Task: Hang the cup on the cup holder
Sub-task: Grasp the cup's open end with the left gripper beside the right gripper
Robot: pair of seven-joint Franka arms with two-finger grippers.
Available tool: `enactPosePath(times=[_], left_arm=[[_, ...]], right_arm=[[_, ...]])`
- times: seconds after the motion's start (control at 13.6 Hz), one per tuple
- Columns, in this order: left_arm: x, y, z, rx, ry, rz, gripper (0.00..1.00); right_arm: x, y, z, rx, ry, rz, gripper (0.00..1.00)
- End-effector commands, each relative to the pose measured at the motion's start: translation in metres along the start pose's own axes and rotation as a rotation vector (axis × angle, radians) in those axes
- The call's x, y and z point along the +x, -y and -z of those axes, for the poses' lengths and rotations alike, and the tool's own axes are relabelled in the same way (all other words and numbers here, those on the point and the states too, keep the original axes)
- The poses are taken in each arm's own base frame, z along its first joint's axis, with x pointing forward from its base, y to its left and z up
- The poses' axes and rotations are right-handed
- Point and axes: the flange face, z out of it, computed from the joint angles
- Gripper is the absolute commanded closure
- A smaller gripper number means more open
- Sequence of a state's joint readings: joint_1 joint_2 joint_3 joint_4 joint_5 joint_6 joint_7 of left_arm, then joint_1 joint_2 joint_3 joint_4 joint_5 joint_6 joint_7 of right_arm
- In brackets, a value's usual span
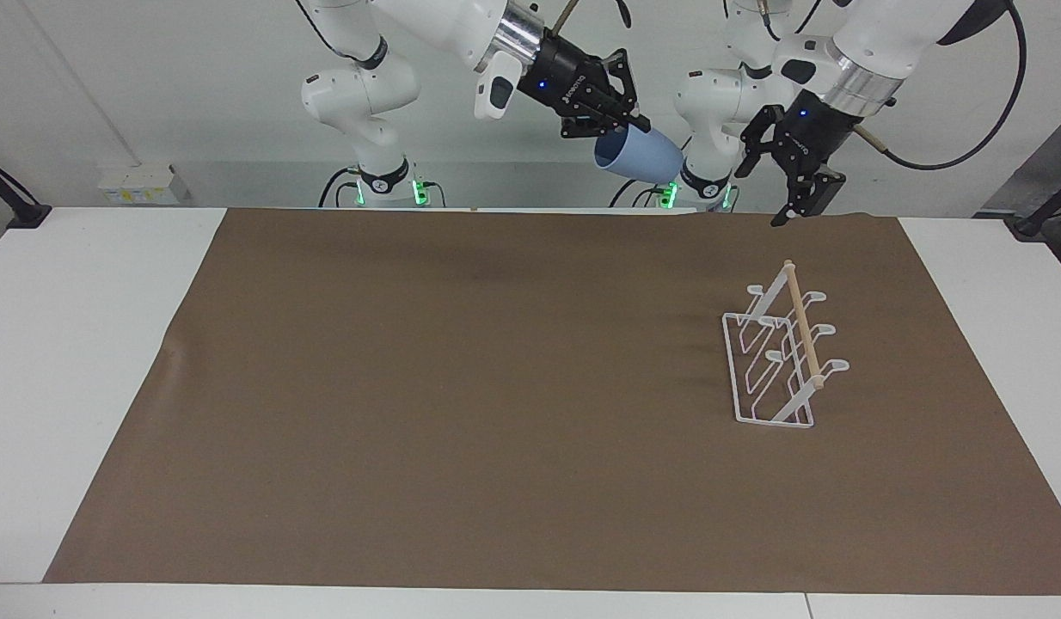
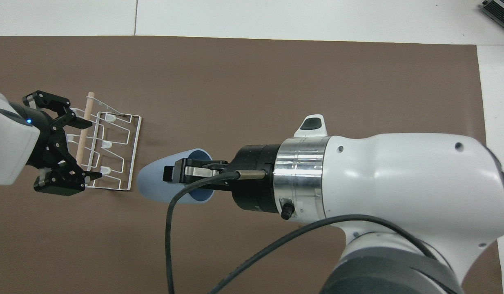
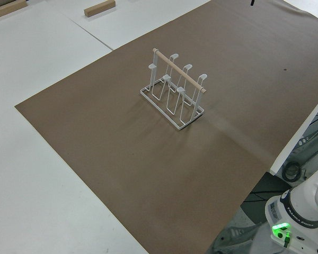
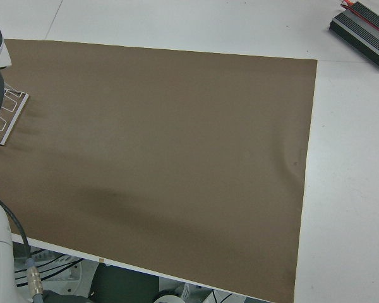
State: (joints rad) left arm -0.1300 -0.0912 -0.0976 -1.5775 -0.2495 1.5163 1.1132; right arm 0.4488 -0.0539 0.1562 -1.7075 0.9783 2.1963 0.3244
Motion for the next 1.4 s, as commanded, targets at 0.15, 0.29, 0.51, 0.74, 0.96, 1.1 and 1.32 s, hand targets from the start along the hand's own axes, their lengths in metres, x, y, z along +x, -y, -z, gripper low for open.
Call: enactPosePath(times=[0.15,0.29,0.51,0.74,0.96,1.1,1.32], left_arm=[[0.007,-0.016,-0.004,-0.04,-0.091,-0.222,0.0],[0.018,-0.03,-0.014,-0.067,-0.111,-0.302,0.0],[0.034,-0.04,-0.013,-0.052,-0.163,-0.334,0.0],[0.054,-0.055,-0.02,-0.069,-0.164,-0.374,0.0],[0.064,-0.063,-0.02,-0.071,-0.18,-0.371,0.0],[0.069,-0.066,-0.02,-0.072,-0.191,-0.341,0.0],[0.069,-0.064,-0.021,-0.063,-0.2,-0.328,0.0]], right_arm=[[-0.008,0.004,-0.001,0.047,-0.019,-0.038,1.0],[-0.007,0.003,-0.002,0.047,-0.022,-0.038,1.0],[-0.007,0.003,-0.002,0.047,-0.022,-0.039,1.0],[-0.009,0.004,-0.003,0.047,-0.019,-0.038,1.0],[-0.009,0.004,-0.002,0.048,-0.019,-0.039,1.0],[-0.008,0.004,-0.002,0.047,-0.02,-0.04,1.0],[-0.007,0.003,-0.002,0.047,-0.022,-0.041,1.0]])
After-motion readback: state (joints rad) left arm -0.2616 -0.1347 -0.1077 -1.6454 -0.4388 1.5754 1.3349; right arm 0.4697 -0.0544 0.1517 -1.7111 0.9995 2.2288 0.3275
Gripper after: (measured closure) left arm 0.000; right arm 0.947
